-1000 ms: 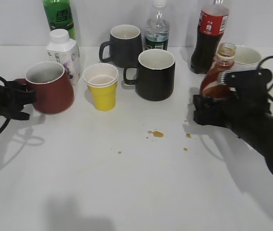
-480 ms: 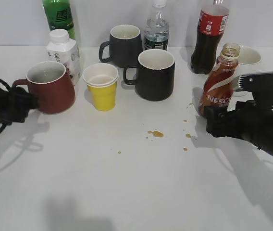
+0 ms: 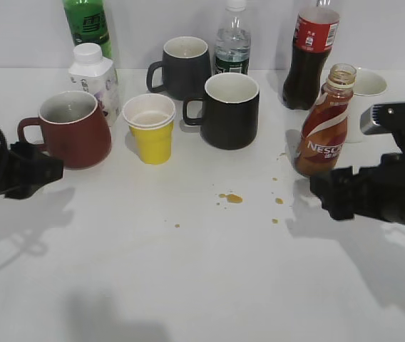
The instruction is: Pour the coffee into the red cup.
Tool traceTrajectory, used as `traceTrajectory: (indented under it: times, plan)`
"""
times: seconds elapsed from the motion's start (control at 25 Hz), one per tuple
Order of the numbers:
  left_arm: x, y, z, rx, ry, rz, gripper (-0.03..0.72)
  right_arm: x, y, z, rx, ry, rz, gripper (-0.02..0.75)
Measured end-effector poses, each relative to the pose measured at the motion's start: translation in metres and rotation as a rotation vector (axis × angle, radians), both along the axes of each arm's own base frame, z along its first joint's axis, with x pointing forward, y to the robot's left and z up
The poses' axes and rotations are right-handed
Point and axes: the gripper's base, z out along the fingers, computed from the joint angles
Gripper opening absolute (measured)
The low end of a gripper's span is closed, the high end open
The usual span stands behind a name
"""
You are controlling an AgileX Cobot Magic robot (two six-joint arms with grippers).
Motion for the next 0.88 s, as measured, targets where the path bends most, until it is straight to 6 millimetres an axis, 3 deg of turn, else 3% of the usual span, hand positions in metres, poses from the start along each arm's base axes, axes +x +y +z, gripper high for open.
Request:
traceTrajectory:
  times: [0.28, 0.6, 0.72, 0.88]
  plan:
    - [-0.042, 0.008, 0.035, 0.053, -0.013, -0.177, 0.415, -0.02, 0.0, 0.027, -0.016, 0.15, 0.089, 0.595]
    - [-0.105, 0.034, 0.078, 0.161, -0.142, -0.301, 0.415, -0.051, -0.012, 0.076, -0.228, 0.261, 0.267, 0.595]
    - [-0.128, 0.048, 0.08, 0.27, -0.073, -0.327, 0.415, -0.073, -0.023, 0.085, -0.27, 0.328, 0.283, 0.595]
    - [-0.155, 0.07, 0.076, 0.318, 0.05, -0.198, 0.415, -0.106, -0.039, 0.1, -0.267, 0.358, 0.278, 0.595]
